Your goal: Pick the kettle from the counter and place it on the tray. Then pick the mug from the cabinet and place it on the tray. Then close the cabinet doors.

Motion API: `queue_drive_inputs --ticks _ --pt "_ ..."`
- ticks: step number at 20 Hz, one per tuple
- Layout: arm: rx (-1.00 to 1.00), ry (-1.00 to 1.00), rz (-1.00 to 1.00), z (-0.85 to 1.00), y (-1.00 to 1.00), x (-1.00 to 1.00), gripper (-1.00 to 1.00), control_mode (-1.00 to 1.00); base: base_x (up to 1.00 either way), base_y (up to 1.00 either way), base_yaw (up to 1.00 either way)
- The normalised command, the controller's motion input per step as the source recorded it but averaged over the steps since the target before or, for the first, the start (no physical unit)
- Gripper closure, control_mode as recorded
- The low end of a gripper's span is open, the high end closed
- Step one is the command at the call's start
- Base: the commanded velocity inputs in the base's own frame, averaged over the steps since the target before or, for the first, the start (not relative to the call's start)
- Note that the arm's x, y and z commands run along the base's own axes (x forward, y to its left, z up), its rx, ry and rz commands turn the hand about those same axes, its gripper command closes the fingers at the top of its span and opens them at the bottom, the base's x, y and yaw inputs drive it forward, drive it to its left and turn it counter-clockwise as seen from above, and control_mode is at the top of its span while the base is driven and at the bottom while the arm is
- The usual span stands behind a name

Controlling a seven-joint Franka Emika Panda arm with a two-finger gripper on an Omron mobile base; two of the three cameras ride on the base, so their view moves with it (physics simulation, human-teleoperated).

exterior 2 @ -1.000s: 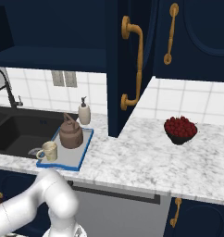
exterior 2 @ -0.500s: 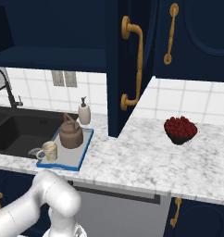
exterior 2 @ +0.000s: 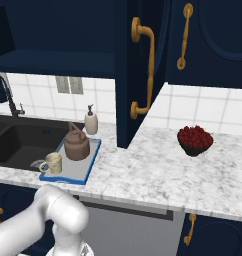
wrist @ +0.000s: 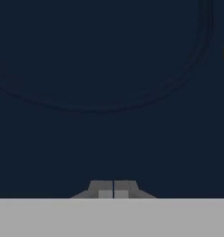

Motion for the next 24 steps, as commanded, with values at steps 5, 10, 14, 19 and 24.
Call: queue_drive_inputs --ticks 5,10,14,19,24 --pt "0.0 0.04 0.09 0.0 -0.12 0.57 1.0 -1.0 0.0 0.0 0.0" --pt "0.0 0.07 0.1 0.05 -0.17 0.68 1.0 -1.0 0.0 0.0 0.0" --pt "0.0 0.03 0.1 0.1 -0.24 0.52 1.0 -1.0 0.0 0.0 0.0" --pt "0.0 0.13 0.1 0.02 -0.17 0.72 1.0 -1.0 0.0 0.0 0.0" --pt "0.0 0.12 0.11 0.0 -0.22 0.72 1.0 -1.0 0.0 0.0 0.0"
